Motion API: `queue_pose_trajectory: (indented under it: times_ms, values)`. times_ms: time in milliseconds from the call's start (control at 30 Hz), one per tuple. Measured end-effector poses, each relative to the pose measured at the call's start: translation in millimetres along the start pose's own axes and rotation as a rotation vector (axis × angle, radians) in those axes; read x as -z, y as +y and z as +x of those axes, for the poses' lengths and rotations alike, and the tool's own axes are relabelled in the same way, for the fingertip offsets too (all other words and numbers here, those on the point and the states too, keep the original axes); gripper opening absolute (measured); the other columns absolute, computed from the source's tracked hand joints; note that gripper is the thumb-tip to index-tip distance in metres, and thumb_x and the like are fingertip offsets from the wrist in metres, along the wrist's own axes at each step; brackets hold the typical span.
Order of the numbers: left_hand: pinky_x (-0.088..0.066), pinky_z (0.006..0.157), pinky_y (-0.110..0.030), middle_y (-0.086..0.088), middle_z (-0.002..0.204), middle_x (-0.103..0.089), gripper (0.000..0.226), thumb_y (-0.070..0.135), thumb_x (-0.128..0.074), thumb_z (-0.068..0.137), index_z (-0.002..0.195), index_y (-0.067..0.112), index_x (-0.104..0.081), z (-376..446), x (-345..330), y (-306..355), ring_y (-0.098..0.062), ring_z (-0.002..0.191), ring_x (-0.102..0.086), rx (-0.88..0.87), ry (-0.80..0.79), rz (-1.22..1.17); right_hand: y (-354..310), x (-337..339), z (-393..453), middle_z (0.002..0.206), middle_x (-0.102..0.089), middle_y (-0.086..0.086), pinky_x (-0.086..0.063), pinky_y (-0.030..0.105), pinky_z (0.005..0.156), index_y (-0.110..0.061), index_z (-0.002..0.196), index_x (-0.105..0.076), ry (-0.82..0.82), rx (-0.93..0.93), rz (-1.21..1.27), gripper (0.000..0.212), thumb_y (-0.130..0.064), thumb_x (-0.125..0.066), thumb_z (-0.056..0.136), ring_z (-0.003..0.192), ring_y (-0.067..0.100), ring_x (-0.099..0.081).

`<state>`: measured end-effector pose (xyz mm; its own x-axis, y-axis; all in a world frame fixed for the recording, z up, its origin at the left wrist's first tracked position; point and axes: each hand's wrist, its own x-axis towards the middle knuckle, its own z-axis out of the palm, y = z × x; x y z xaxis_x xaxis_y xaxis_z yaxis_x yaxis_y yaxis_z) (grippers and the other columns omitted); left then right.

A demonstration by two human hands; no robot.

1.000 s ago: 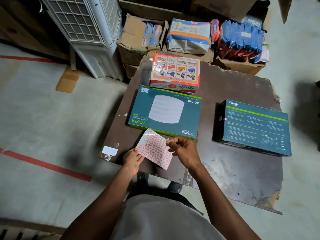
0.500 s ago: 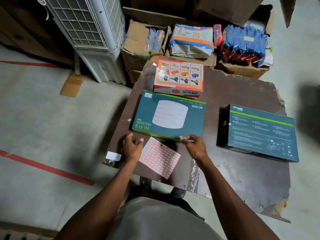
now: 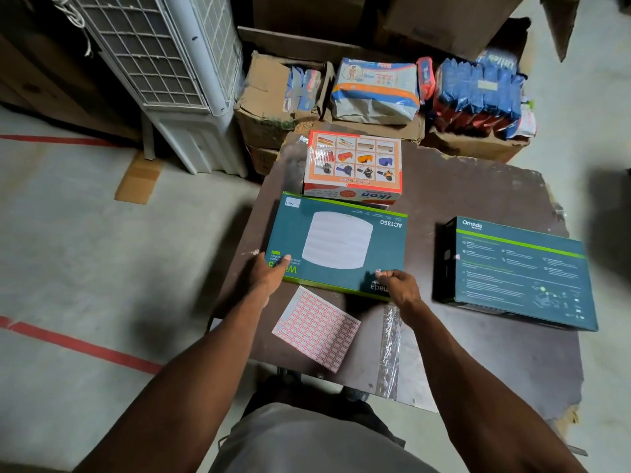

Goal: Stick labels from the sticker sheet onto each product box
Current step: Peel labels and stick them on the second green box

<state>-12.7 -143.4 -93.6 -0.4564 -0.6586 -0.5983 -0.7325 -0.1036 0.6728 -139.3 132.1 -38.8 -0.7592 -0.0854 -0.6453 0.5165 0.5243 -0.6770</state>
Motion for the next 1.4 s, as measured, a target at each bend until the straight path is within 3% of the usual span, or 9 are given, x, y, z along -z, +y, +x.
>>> queue_pose_trajectory:
  times_ms: [133, 333, 567, 733, 800, 933, 1133, 1300, 1400]
  values:
    - [-0.05, 0.088, -0.032, -0.003, 0.12, -0.069, 0.05, 0.042, -0.077, 0.086, 0.122, 0.014, -0.057, -7.7, 4.0, 6.5, -0.023, 0.104, -0.066, 0.019, -0.009, -0.028, 0.5, -0.7, 1.1, 0.093, -0.069, 0.011, -0.045, 0.022, 0.07, -0.007, 0.09, -0.066, 0.004, -0.013, 0.036, 0.006, -0.009, -0.069, 0.094, 0.087, 0.021, -0.06]
    - [-0.044, 0.081, -0.032, -0.004, 0.115, -0.066, 0.078, 0.069, -0.078, 0.07, 0.12, 0.013, -0.056, -19.9, 9.2, -3.0, -0.021, 0.101, -0.064, 0.134, -0.041, -0.083, -1.6, 10.3, 0.1, 0.096, -0.07, 0.011, -0.047, 0.029, 0.075, -0.003, 0.096, -0.069, 0.04, 0.013, 0.052, 0.011, -0.014, -0.068, 0.095, 0.089, 0.021, -0.061]
    - [-0.05, 0.096, -0.04, -0.005, 0.114, -0.072, 0.067, 0.064, -0.078, 0.074, 0.121, 0.018, -0.063, -35.6, 13.1, -5.1, -0.018, 0.104, -0.067, 0.214, -0.223, -0.291, -11.3, 28.7, -7.1, 0.09, -0.07, 0.006, -0.047, 0.032, 0.079, -0.006, 0.093, -0.071, 0.067, 0.076, 0.011, 0.015, -0.021, -0.068, 0.095, 0.085, 0.02, -0.06]
    - [-0.056, 0.075, -0.031, -0.004, 0.114, -0.075, 0.109, 0.078, -0.085, 0.044, 0.132, 0.019, -0.057, -51.1, 19.1, -13.8, -0.016, 0.1, -0.075, 0.195, -0.237, -0.397, -8.3, 33.4, -22.4, 0.091, -0.07, 0.005, -0.045, 0.03, 0.072, -0.011, 0.092, -0.071, 0.062, 0.063, 0.027, 0.01, -0.019, -0.067, 0.096, 0.083, 0.016, -0.059]
    - [-0.058, 0.067, -0.029, -0.007, 0.112, -0.075, 0.102, 0.071, -0.087, 0.055, 0.133, 0.015, -0.052, -63.8, 20.9, -15.4, -0.018, 0.095, -0.076, 0.194, -0.192, -0.431, -6.1, 33.1, -29.0, 0.091, -0.069, 0.004, -0.045, 0.029, 0.07, -0.01, 0.096, -0.07, 0.058, 0.05, 0.047, 0.01, -0.019, -0.066, 0.097, 0.081, 0.014, -0.058]
    - [-0.061, 0.066, -0.033, -0.011, 0.108, -0.074, 0.072, 0.052, -0.086, 0.073, 0.123, 0.011, -0.053, -90.7, 19.6, -4.1, -0.023, 0.09, -0.076, 0.121, -0.028, -0.481, -0.9, 35.7, -43.0, 0.087, -0.068, 0.003, -0.043, 0.027, 0.064, -0.01, 0.093, -0.069, 0.044, 0.02, 0.092, 0.006, -0.015, -0.067, 0.096, 0.077, 0.013, -0.058]
    - [-0.061, 0.082, -0.045, 0.006, 0.098, -0.075, 0.076, 0.074, -0.083, 0.056, 0.108, 0.023, -0.06, -124.3, 22.2, 27.8, -0.013, 0.086, -0.073, -0.161, 0.19, -0.266, -8.3, 42.3, -70.0, 0.078, -0.064, 0.004, -0.04, 0.025, 0.063, -0.01, 0.079, -0.062, 0.044, 0.093, 0.129, 0.018, -0.006, -0.064, 0.097, 0.078, 0.018, -0.055]
    - [-0.055, 0.09, -0.039, 0.0, 0.109, -0.07, 0.072, 0.061, -0.081, 0.067, 0.12, 0.02, -0.054, -166.0, 19.4, 73.1, -0.022, 0.1, -0.066, -0.381, 0.318, -0.116, -47.3, 45.3, -99.9, 0.107, -0.073, 0.0, -0.047, 0.028, 0.085, -0.01, 0.091, -0.068, -0.059, 0.287, 0.218, 0.008, -0.015, -0.068, 0.097, 0.099, 0.017, -0.064]
    - [-0.054, 0.086, -0.038, 0.001, 0.106, -0.069, 0.062, 0.049, -0.085, 0.071, 0.118, 0.021, -0.055, -186.7, 14.6, 91.4, -0.022, 0.096, -0.066, -0.508, 0.345, -0.089, -78.5, 49.4, -124.8, 0.122, -0.073, 0.001, -0.053, 0.029, 0.083, -0.014, 0.089, -0.068, -0.144, 0.389, 0.268, 0.012, -0.011, -0.064, 0.099, 0.101, 0.02, -0.069]
